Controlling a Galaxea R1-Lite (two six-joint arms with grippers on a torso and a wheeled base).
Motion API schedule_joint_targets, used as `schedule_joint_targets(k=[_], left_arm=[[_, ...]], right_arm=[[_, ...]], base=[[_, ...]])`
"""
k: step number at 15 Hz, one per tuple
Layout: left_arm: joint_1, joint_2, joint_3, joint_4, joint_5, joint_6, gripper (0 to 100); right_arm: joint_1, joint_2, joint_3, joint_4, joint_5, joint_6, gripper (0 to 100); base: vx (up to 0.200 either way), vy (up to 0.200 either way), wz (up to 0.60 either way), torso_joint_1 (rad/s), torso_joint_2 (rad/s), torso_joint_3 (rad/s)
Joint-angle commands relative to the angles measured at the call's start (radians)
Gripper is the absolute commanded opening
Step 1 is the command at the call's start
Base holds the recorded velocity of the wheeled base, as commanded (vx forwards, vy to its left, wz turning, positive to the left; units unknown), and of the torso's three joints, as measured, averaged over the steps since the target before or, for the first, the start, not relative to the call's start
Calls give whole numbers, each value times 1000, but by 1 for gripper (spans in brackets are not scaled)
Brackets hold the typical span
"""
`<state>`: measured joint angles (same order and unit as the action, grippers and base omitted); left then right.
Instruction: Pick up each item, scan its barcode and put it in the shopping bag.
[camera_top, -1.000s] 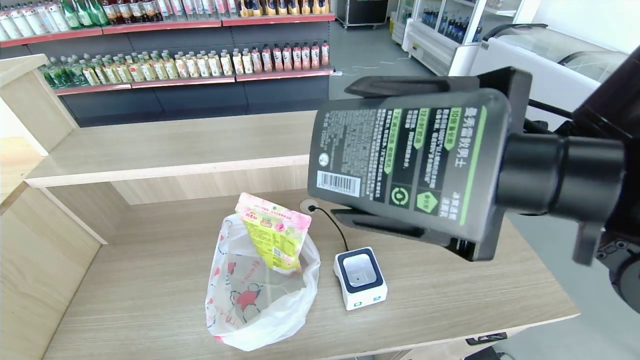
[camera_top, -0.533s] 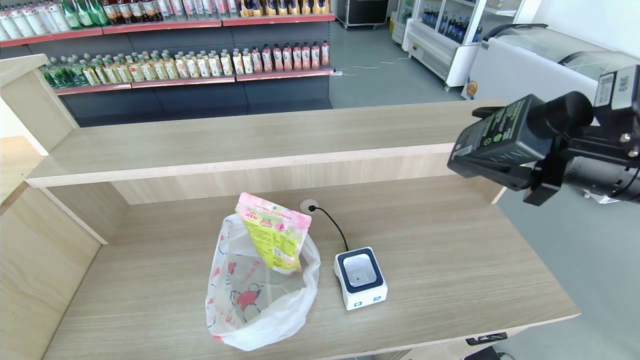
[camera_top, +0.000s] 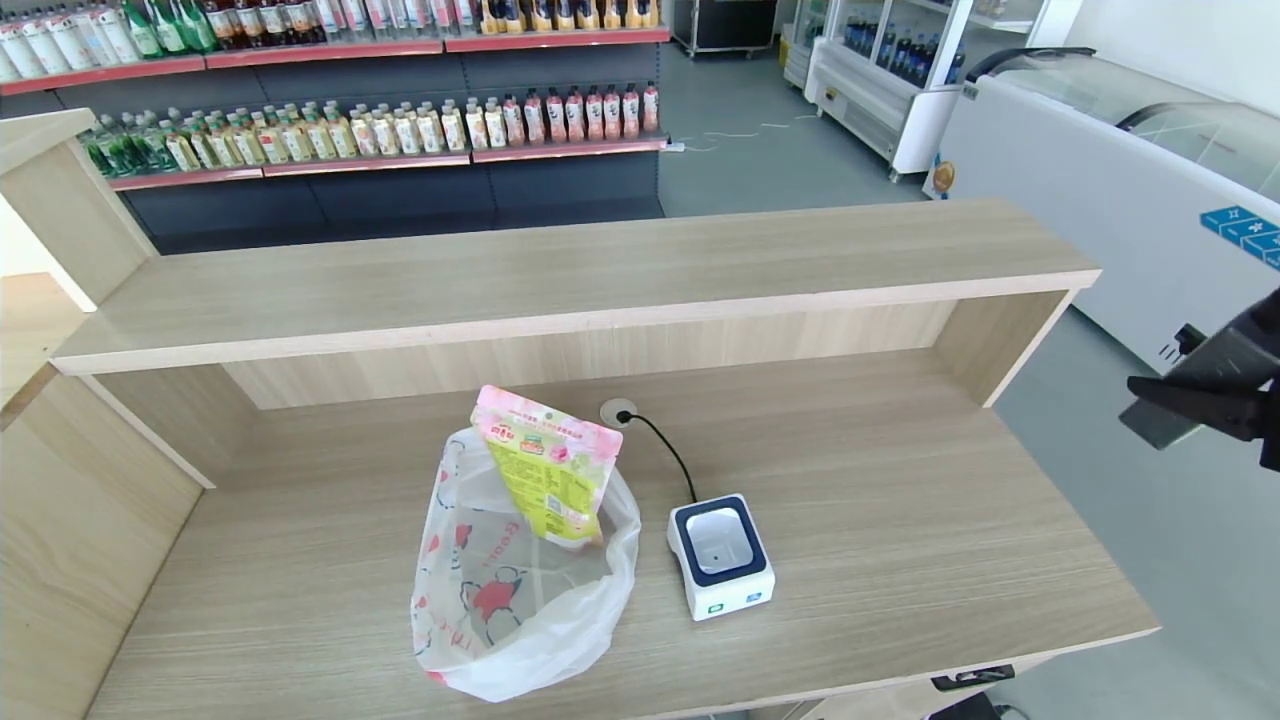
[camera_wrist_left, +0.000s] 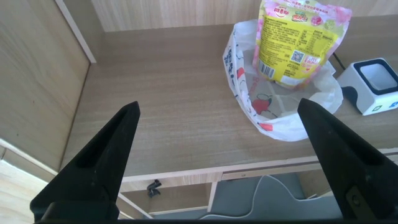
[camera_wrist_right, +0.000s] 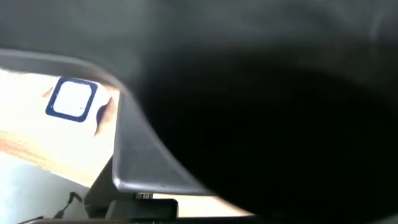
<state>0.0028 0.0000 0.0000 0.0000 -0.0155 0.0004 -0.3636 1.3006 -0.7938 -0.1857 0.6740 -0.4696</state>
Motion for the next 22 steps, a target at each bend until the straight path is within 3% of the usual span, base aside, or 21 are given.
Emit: schedule_joint_targets(k=[1, 2, 4, 6, 7, 8, 10, 11, 17, 22], left_arm=[[0, 0, 0, 0, 0, 0, 100], [0, 0, 0, 0, 0, 0, 100], [0, 0, 0, 0, 0, 0, 100], [0, 0, 0, 0, 0, 0, 100], [0, 0, 0, 0, 0, 0, 100], [0, 0, 0, 0, 0, 0, 100], [0, 0, 0, 0, 0, 0, 100], [0, 0, 0, 0, 0, 0, 100], [0, 2, 0, 0, 0, 0, 100], [0, 0, 0, 0, 0, 0, 100]], right_arm=[[-67, -23, 8, 92, -10, 0, 0], [-70, -21, 2, 129, -21, 2, 0], [-49, -9, -13, 246, -174, 45, 0], [0, -7, -33, 290, -257, 192, 0], [54, -11, -38, 295, -347, 296, 0], [72, -14, -36, 296, -398, 299, 0], [186, -17, -13, 293, -751, 299, 0], [216, -12, -13, 290, -835, 299, 0], [299, -40, -4, 226, -855, 292, 0], [485, -55, 27, 227, -857, 296, 0]], base=[[0, 0, 0, 0, 0, 0], [0, 0, 0, 0, 0, 0], [0, 0, 0, 0, 0, 0], [0, 0, 0, 0, 0, 0], [0, 0, 0, 0, 0, 0], [0, 0, 0, 0, 0, 0], [0, 0, 0, 0, 0, 0], [0, 0, 0, 0, 0, 0], [0, 0, 0, 0, 0, 0], [0, 0, 600, 2, 0, 6]])
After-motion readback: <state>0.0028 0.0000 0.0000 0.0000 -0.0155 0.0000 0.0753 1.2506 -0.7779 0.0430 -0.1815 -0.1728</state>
